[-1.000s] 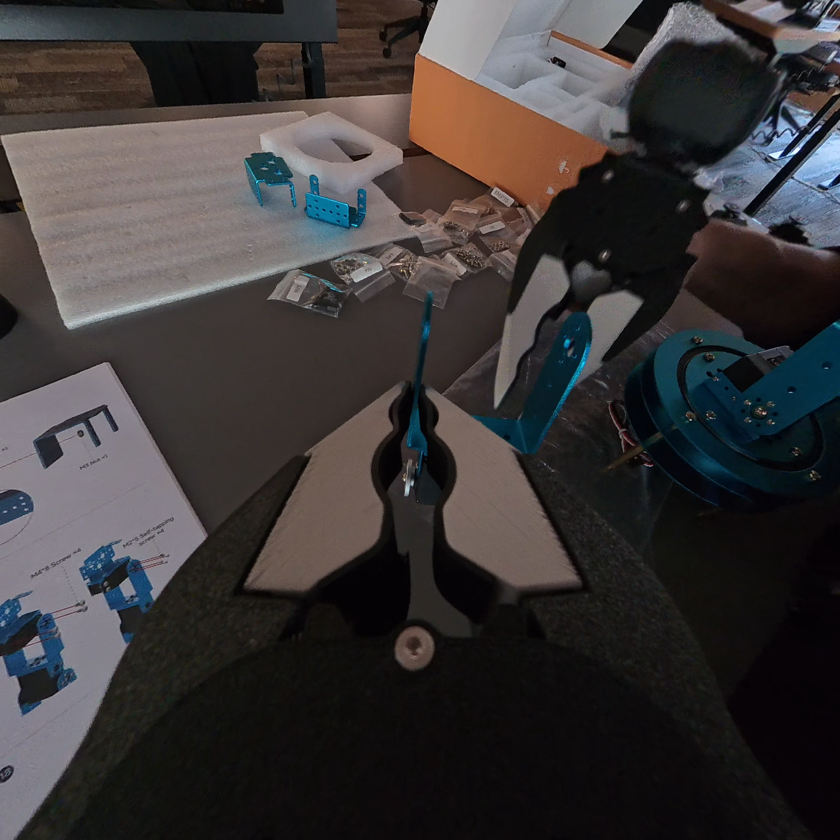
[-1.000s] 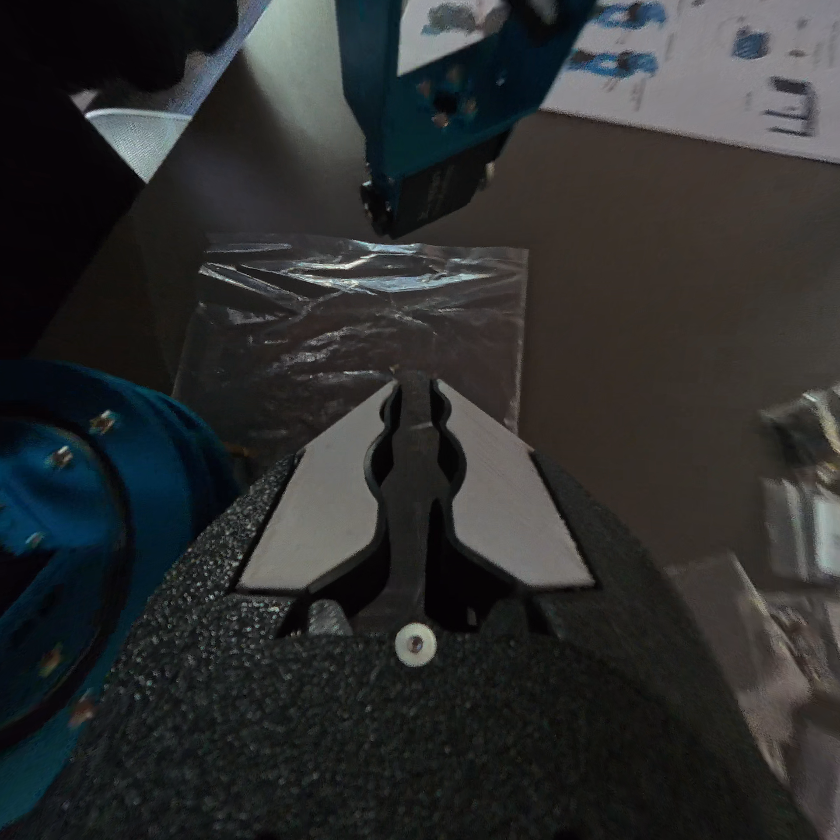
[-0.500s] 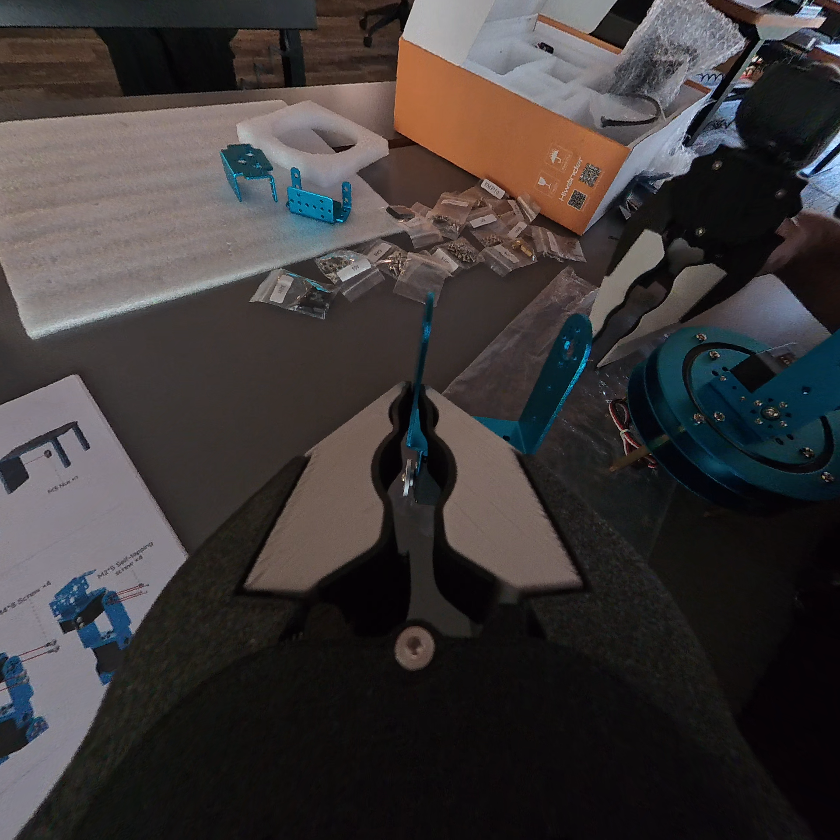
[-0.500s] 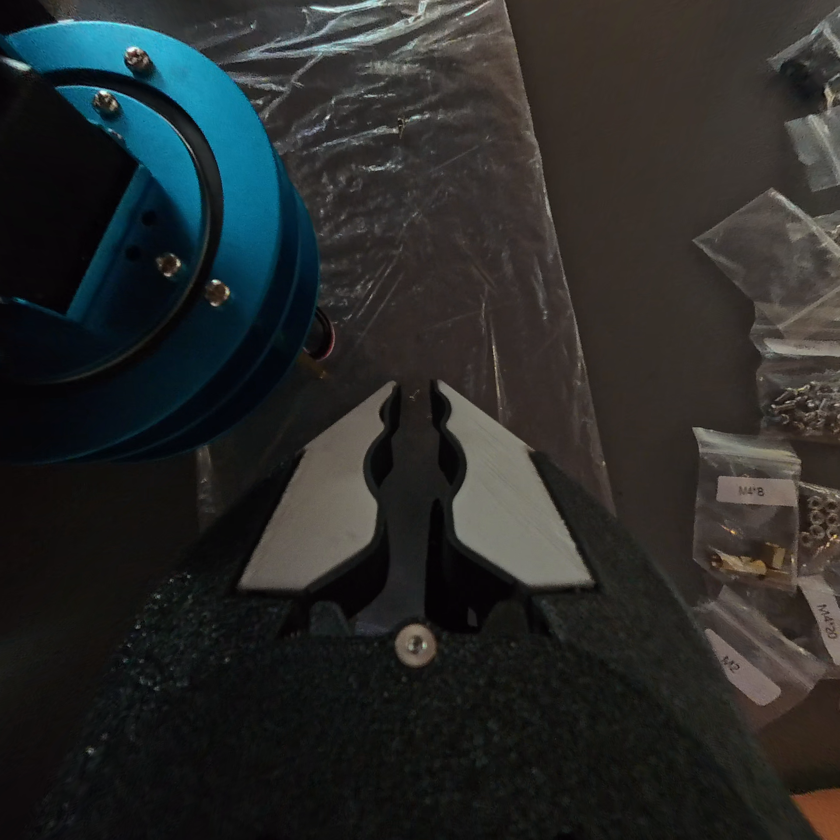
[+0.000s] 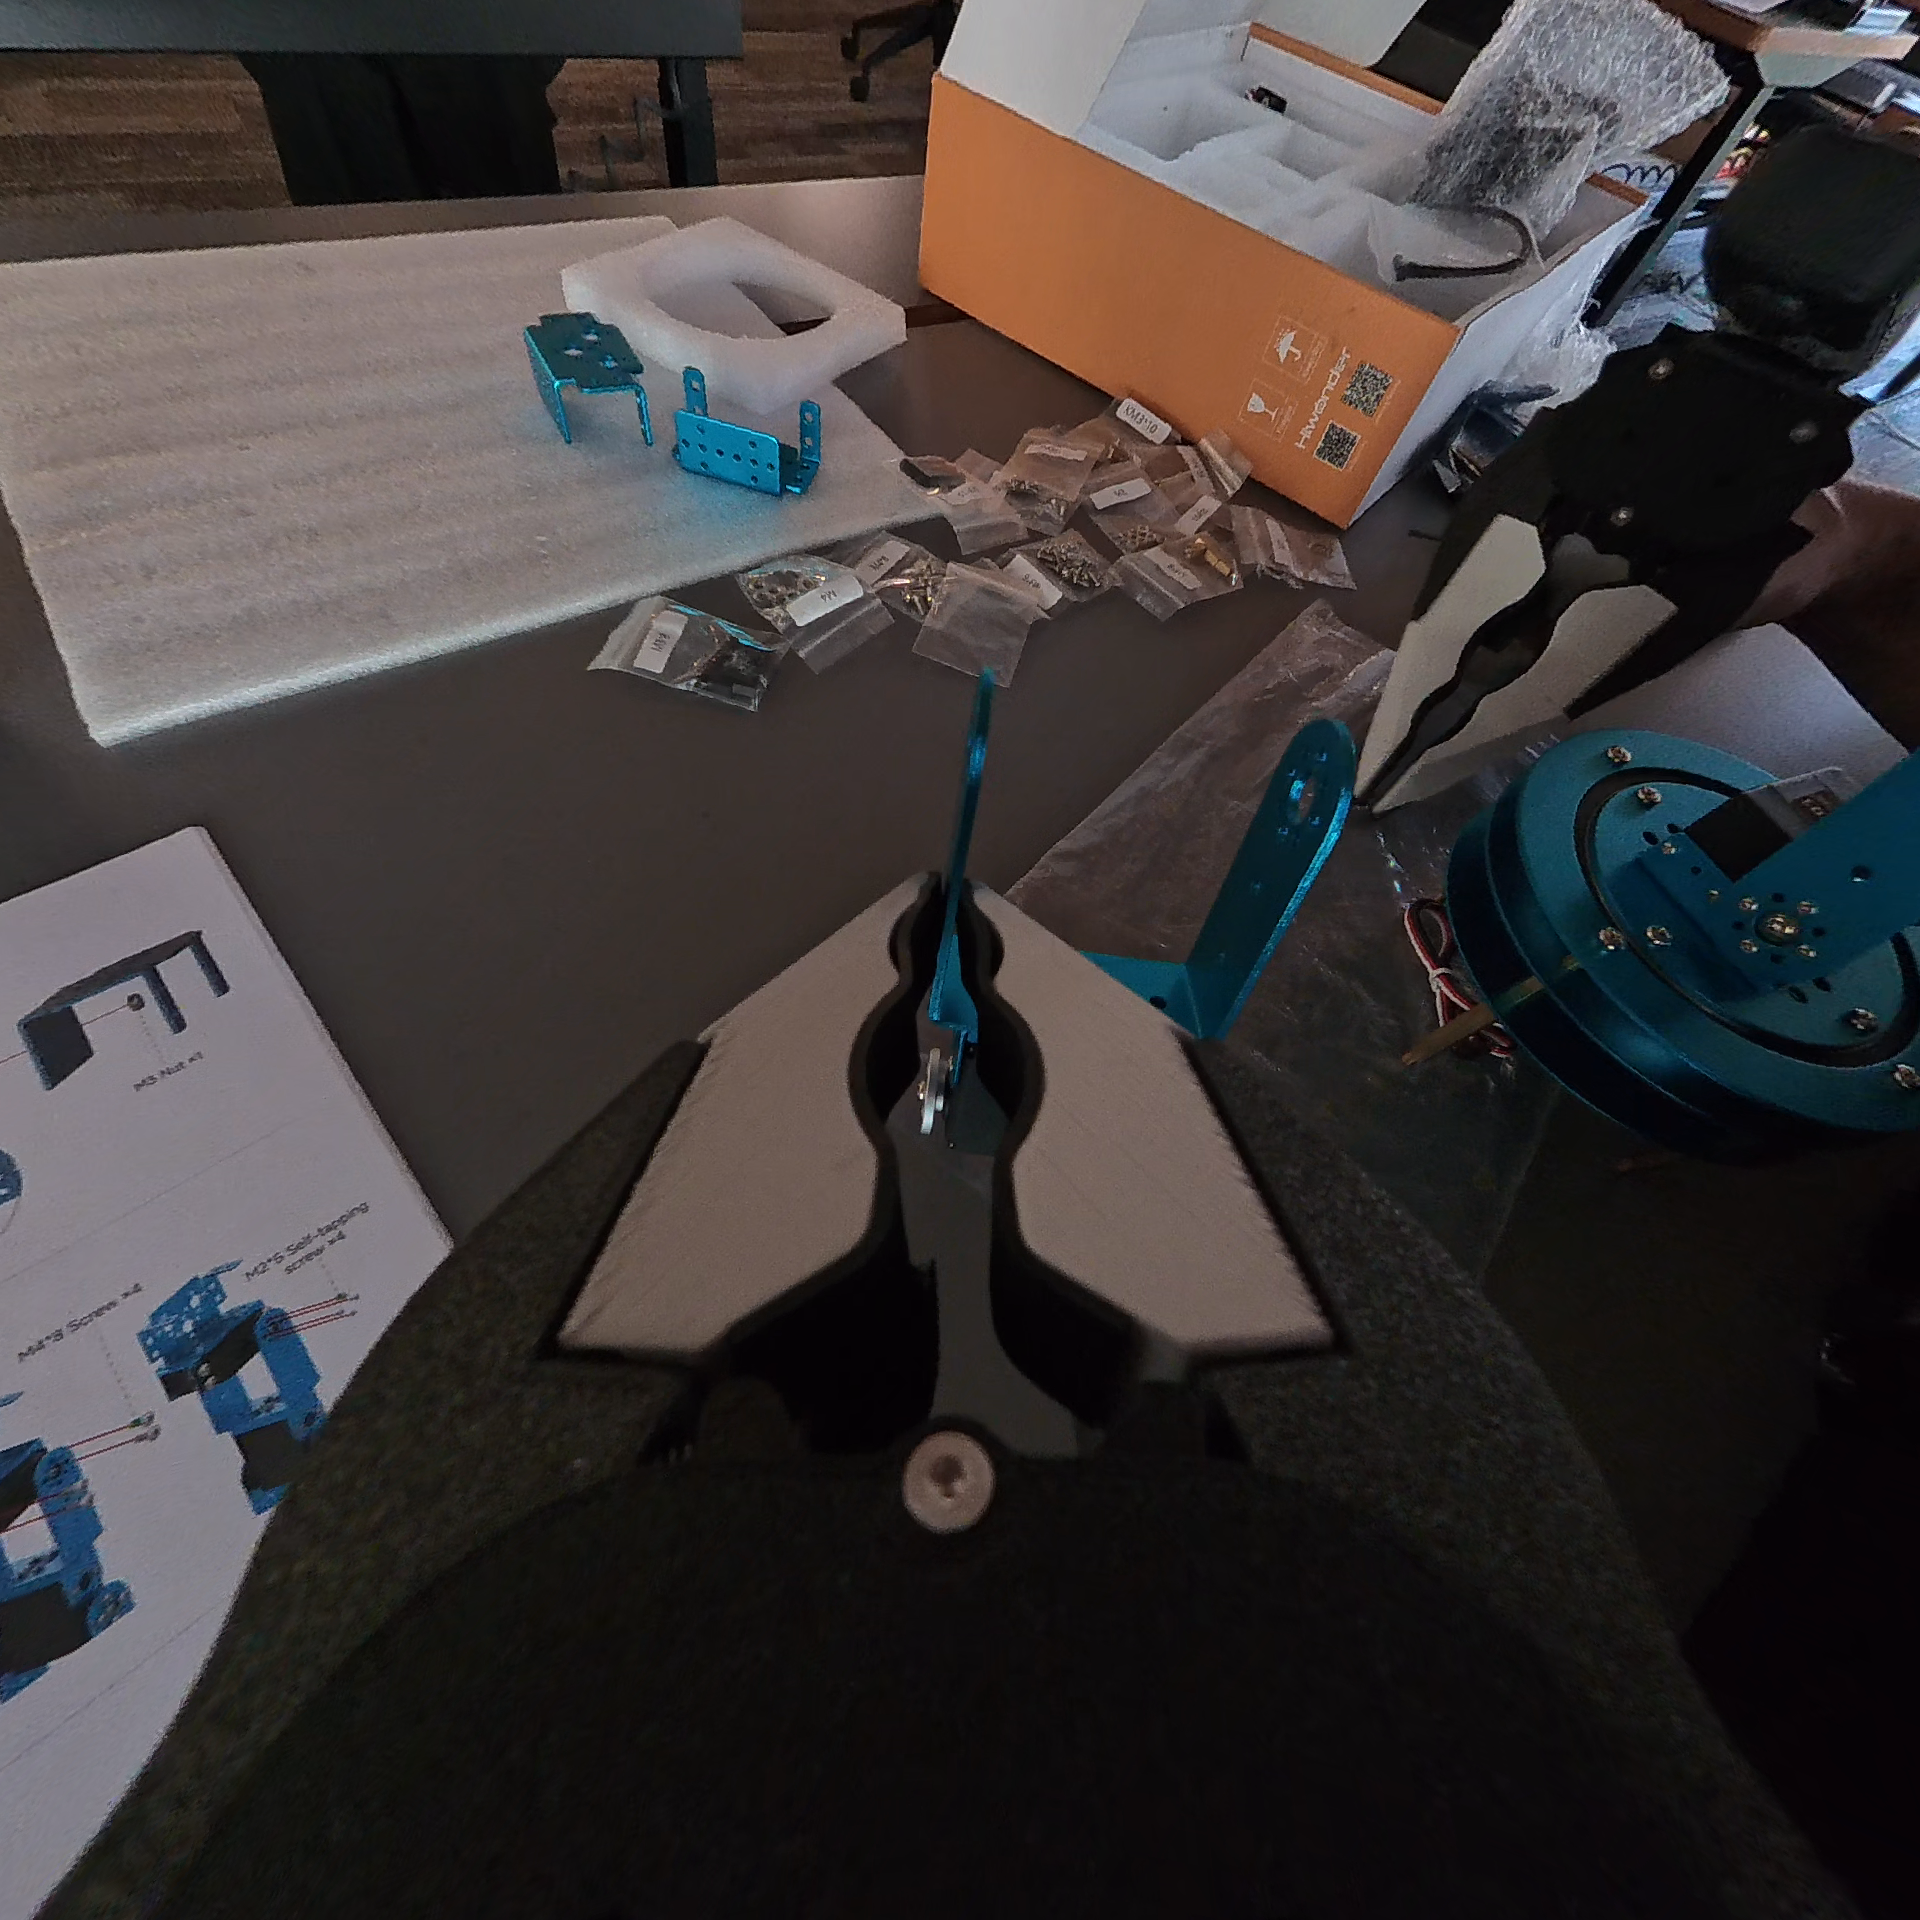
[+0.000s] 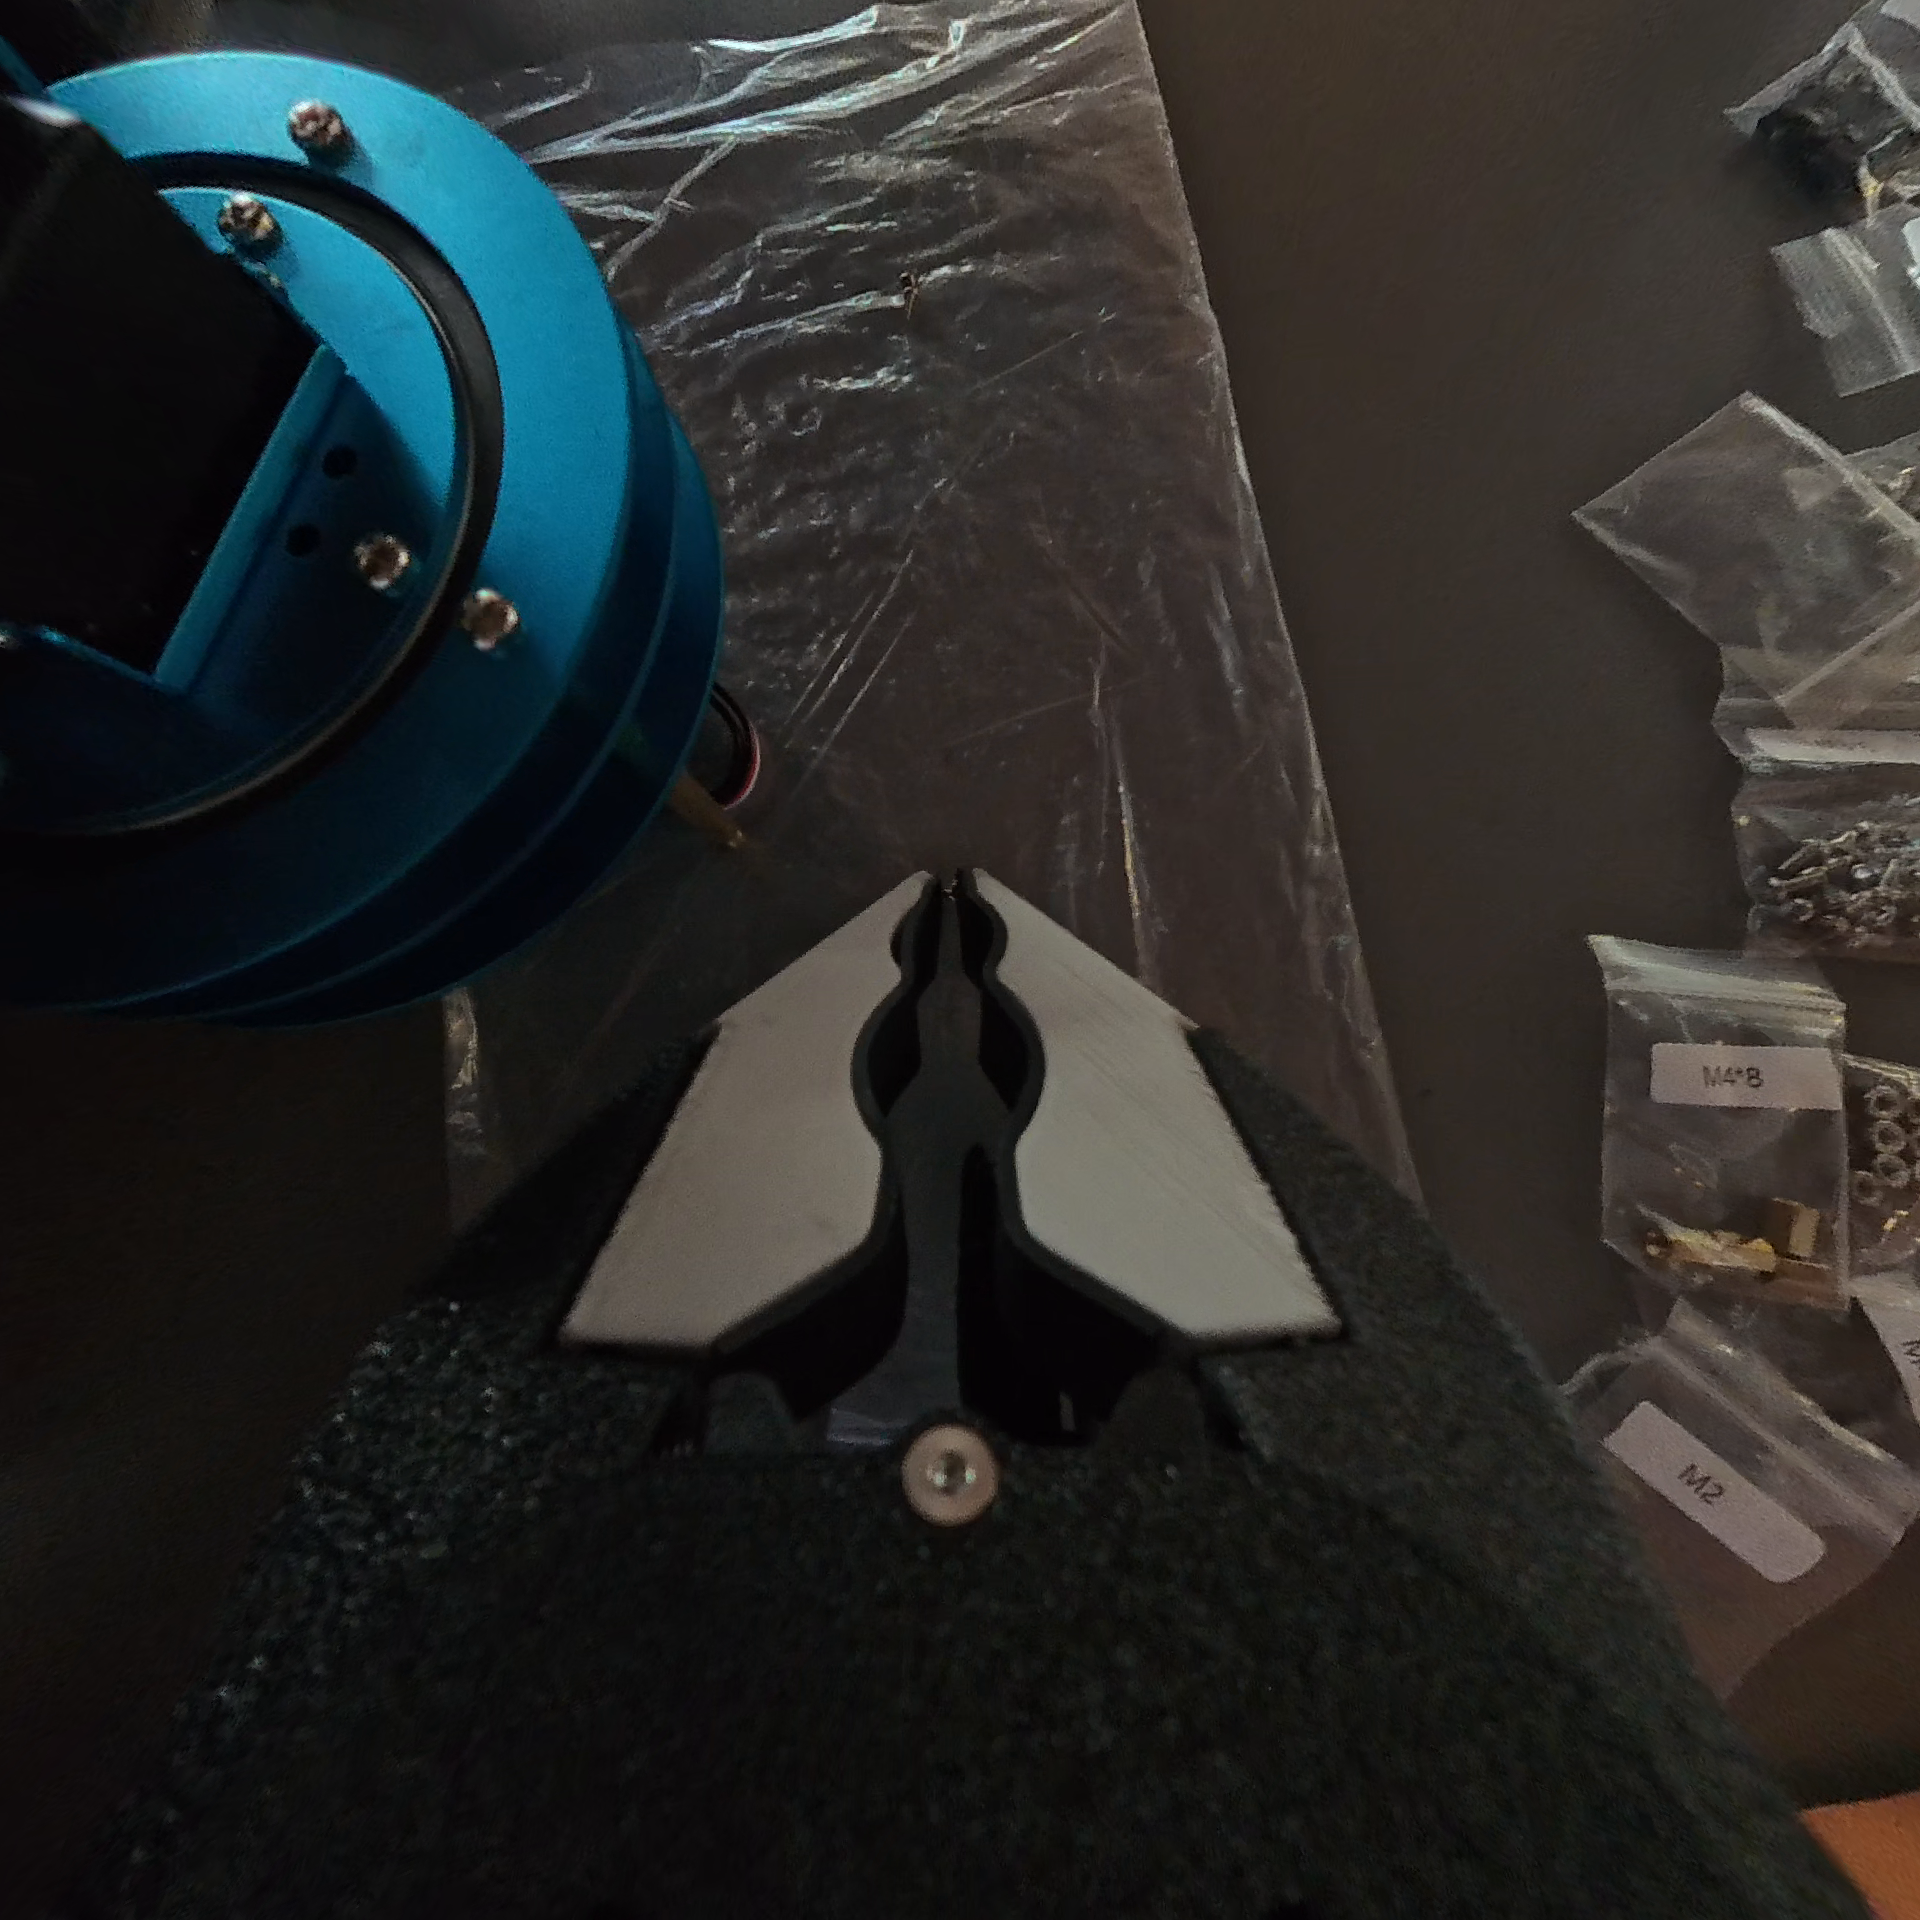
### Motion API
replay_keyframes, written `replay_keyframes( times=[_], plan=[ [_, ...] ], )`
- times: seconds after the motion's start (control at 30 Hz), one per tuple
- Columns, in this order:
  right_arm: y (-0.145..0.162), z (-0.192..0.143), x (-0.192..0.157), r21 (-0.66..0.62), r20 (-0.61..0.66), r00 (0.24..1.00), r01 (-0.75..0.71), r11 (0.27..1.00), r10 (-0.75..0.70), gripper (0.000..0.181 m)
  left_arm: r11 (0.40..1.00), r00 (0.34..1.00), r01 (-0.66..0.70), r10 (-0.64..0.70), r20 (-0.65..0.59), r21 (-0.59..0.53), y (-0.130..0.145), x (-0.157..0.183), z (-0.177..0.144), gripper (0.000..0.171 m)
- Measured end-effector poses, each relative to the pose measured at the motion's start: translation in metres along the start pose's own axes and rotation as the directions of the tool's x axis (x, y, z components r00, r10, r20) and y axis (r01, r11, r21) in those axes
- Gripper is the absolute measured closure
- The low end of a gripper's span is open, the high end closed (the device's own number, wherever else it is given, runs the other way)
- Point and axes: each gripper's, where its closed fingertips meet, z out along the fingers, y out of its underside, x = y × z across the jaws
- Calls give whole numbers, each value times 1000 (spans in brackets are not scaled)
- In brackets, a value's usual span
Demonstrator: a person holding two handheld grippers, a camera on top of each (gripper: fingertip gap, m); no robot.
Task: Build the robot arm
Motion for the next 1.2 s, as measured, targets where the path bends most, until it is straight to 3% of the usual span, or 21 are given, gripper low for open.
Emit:
replay_keyframes(
  times=[0.2, 0.43, 0.57, 0.7, 0.83, 1.0, 1.2],
  plan=[
    [-38, 5, 1, 70, 56, 997, 55, 996, -59, 179, 1000, 1000, -3, 3, 14, 6, 0, -2, -7, 171],
    [-99, 70, -9, 56, 238, 941, 234, 971, -241, 179, 1000, 999, 0, -1, 52, 13, 0, -6, -19, 171],
    [-113, 97, -17, 44, 297, 908, 295, 954, -295, 179, 1000, 998, 8, -10, 68, 23, 0, -6, -27, 171],
    [-117, 94, -13, 49, 261, 917, 301, 952, -303, 169, 1000, 997, 14, -16, 72, 23, 3, -5, -30, 171],
    [-101, 50, 5, 40, 156, 961, 225, 973, -229, 169, 999, 998, 20, -22, 63, 30, 4, -6, -28, 171],
    [-31, -7, 5, -49, 90, 994, 65, 997, -60, 171, 999, 999, 6, -7, 37, 40, 0, -3, -23, 171],
    [2, -14, 6, -66, -8, 1000, 9, 998, -10, 170, 999, 1000, -17, 16, 9, 36, -5, 3, -13, 171]
  ],
)
